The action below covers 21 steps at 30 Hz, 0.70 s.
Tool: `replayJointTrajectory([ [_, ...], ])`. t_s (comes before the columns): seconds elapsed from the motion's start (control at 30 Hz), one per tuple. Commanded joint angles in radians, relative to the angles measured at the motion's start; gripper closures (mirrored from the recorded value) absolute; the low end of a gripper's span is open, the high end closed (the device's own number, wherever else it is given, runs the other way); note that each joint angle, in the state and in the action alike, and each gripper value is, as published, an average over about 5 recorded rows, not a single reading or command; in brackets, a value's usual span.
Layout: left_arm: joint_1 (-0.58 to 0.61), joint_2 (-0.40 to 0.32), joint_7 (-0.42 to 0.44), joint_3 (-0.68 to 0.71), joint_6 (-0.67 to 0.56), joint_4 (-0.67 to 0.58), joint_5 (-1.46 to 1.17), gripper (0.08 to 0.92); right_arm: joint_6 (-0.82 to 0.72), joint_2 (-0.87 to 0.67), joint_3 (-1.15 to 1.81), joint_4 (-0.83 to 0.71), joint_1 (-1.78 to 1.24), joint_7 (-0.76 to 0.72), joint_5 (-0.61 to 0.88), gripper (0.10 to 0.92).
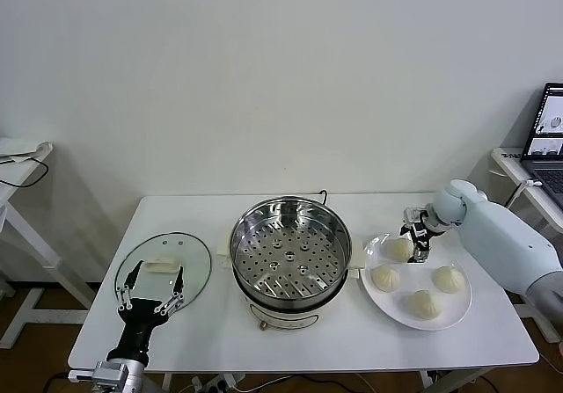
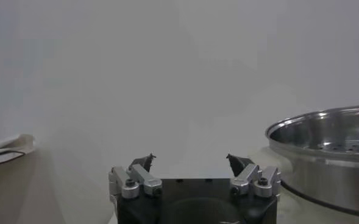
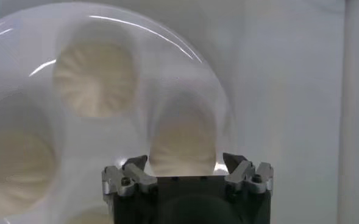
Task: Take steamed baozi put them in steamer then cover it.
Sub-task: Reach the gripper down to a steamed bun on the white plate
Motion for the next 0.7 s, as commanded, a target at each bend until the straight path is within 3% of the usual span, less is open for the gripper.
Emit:
replayJointTrajectory([
  [0.03, 0.001, -0.001, 0.0, 0.001, -0.002, 0.0, 0.001, 0.177, 0.005, 0.024, 0.007, -0.028, 0.0, -0.002, -0.026, 0.203],
  [0.43, 0.001, -0.004, -0.003, 0.003, -0.003, -0.003, 0.001, 0.177, 0.019, 0.016, 0.02, -0.009, -0.007, 0.001, -0.034, 0.3],
  [0.7, -0.002, -0.003, -0.004, 0.004, -0.004, 0.003, 0.002, 0.177, 0.032, -0.031, -0.015, 0.057, 0.013, -0.013, 0.013, 0.313],
])
